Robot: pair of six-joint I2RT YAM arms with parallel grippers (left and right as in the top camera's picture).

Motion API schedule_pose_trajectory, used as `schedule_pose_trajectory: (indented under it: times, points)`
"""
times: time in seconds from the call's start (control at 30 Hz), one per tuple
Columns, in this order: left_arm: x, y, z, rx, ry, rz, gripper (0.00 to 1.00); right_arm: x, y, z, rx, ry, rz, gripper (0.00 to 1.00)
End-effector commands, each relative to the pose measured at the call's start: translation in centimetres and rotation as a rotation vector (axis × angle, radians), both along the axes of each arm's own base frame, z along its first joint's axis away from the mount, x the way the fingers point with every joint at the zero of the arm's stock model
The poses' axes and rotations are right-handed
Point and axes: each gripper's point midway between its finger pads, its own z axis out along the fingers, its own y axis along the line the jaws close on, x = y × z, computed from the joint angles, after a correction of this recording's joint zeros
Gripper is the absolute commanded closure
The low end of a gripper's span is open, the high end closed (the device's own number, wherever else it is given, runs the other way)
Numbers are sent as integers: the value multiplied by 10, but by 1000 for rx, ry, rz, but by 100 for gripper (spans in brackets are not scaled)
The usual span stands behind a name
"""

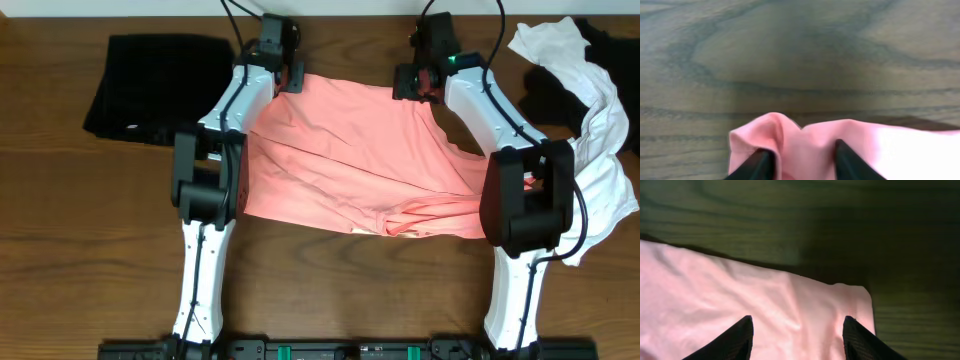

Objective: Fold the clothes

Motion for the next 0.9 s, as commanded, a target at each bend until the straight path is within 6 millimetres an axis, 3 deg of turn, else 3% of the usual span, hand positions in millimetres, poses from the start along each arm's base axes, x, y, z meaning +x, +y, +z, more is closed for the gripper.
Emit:
schedule_pose_trajectory:
  times: [0.0, 0.3, 0.67, 0.87]
  points:
    - [-3, -2, -10, 11, 16, -9, 69, -4, -10, -24, -14, 51, -33, 45]
    - [-3, -1, -11, 18, 15, -5, 91, -3, -29, -31, -13, 70, -73, 46]
    - [-4, -1, -11, 18, 19, -5, 93, 8, -35, -28, -21, 25, -56, 46]
    - [-5, -1, -12, 19, 23, -5, 93, 6, -36, -44, -26, 53, -57, 47]
